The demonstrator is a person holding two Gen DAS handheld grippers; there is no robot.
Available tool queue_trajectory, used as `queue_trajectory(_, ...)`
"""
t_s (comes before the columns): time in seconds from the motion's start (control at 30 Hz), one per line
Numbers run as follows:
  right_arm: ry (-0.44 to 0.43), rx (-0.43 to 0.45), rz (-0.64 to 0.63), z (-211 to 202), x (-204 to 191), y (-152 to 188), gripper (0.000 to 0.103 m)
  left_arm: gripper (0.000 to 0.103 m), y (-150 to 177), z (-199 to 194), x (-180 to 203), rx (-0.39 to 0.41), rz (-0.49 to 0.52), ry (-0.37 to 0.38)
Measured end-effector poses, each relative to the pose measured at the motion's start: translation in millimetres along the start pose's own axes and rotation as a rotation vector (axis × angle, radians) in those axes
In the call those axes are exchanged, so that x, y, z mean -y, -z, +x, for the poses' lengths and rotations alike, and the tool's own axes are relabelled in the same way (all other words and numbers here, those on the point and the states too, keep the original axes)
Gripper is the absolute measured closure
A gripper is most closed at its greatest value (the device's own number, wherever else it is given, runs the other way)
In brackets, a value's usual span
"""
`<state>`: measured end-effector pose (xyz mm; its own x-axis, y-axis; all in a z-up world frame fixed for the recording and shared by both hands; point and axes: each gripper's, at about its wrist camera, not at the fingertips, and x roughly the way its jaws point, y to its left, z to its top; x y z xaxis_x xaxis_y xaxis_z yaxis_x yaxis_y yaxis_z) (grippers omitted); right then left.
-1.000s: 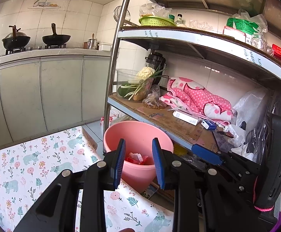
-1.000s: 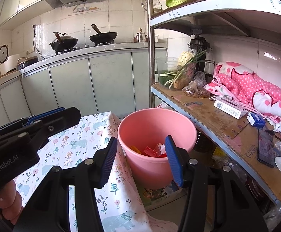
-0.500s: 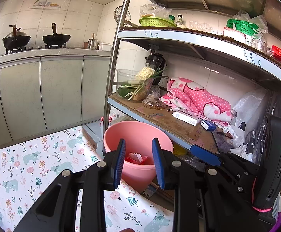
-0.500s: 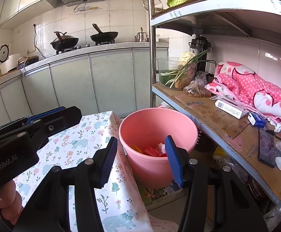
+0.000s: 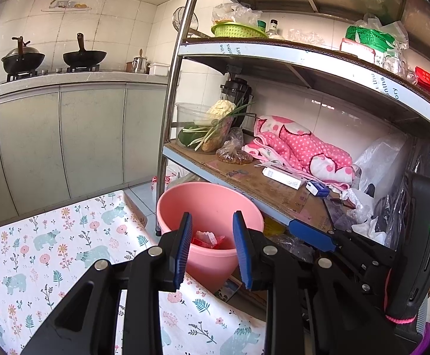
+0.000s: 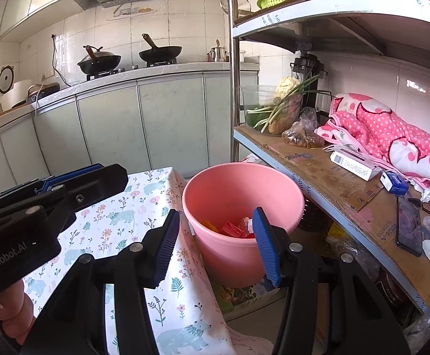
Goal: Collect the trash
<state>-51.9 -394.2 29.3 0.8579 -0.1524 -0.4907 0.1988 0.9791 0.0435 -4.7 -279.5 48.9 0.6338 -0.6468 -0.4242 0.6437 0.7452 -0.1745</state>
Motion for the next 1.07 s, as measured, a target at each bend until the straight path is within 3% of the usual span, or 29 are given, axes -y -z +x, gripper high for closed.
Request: queue_trajectory(1.07, -0.010, -0.029, -0.003, 14.3, 5.2, 2.4, 0.051, 0.076, 8.7, 12.5, -9.4, -0.039, -0.019, -0.025)
